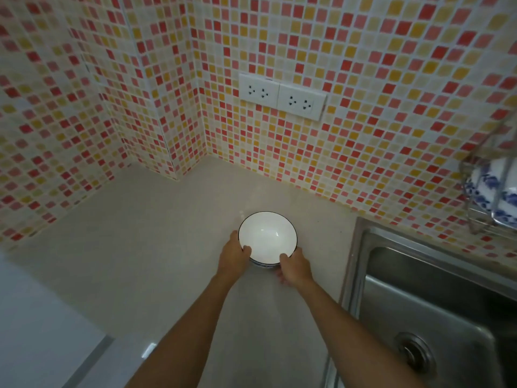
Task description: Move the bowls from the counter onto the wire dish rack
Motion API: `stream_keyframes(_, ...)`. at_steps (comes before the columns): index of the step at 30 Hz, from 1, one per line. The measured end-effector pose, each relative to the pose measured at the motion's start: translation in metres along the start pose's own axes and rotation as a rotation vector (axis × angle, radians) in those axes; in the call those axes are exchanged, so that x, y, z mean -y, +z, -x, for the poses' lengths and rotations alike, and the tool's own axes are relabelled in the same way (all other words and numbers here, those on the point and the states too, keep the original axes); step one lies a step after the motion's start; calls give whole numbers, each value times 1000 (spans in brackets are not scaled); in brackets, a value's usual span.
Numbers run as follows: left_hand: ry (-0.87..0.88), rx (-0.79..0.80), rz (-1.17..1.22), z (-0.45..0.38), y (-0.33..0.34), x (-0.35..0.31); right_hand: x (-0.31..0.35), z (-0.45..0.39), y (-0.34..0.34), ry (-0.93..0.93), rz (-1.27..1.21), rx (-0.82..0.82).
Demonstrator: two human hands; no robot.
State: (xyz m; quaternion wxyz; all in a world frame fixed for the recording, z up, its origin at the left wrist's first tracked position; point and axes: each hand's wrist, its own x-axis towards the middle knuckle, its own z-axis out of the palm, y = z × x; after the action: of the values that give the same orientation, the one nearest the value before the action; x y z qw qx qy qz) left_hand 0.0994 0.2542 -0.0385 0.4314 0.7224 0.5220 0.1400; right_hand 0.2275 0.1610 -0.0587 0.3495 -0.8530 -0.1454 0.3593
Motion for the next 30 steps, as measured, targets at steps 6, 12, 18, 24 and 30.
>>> stream_keyframes(6,14,59,29,12,5,-13,13,36,-28,45,-118,9)
stream_keyframes(12,42,145,250,37,22,-60,-13,52,-76,3,-230,-56)
stream_keyframes(18,-117,382,552,70,63,-117,-42,94,-138,-38,-375,-159)
stream_keyframes(24,-34,527,588,121,112,-157,-89,126,-194,-33,-428,-282)
stream_keyframes(30,96,423,624,173,156,-181,-128,154,-250,-92,-353,-369)
